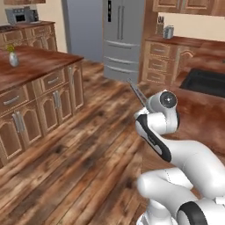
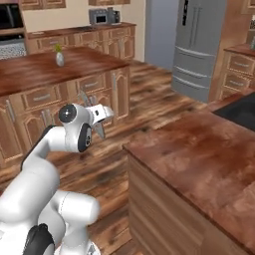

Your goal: Pick up the tongs from the counter and place them near the plate next to the oven.

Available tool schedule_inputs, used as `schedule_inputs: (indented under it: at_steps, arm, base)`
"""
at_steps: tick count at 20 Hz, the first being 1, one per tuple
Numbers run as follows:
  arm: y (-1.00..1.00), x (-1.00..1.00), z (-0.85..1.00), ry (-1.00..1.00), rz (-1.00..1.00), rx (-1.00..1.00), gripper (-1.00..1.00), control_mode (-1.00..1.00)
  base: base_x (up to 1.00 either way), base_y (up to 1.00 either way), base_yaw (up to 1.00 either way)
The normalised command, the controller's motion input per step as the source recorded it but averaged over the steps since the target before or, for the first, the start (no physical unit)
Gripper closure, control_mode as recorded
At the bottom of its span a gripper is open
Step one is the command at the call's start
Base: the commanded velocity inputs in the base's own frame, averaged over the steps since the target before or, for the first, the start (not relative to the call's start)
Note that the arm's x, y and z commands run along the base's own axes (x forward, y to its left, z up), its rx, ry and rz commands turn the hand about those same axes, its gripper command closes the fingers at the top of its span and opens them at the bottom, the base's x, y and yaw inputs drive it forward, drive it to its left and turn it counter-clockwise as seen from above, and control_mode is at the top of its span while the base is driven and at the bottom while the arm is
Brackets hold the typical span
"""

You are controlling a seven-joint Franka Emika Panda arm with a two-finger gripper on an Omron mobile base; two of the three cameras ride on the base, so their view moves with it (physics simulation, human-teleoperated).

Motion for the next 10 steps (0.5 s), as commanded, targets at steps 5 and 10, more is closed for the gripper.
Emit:
schedule_inputs:
  at_steps: [5, 10]
  arm:
    - [0.0, 0.0, 0.0, 0.0, 0.0, 0.0, 1.0, 1.0]
    - [0.0, 0.0, 0.0, 0.0, 0.0, 0.0, 1.0, 1.0]
  base:
    - [1.0, 0.94, -0.36]
    - [1.0, 0.92, -0.36]
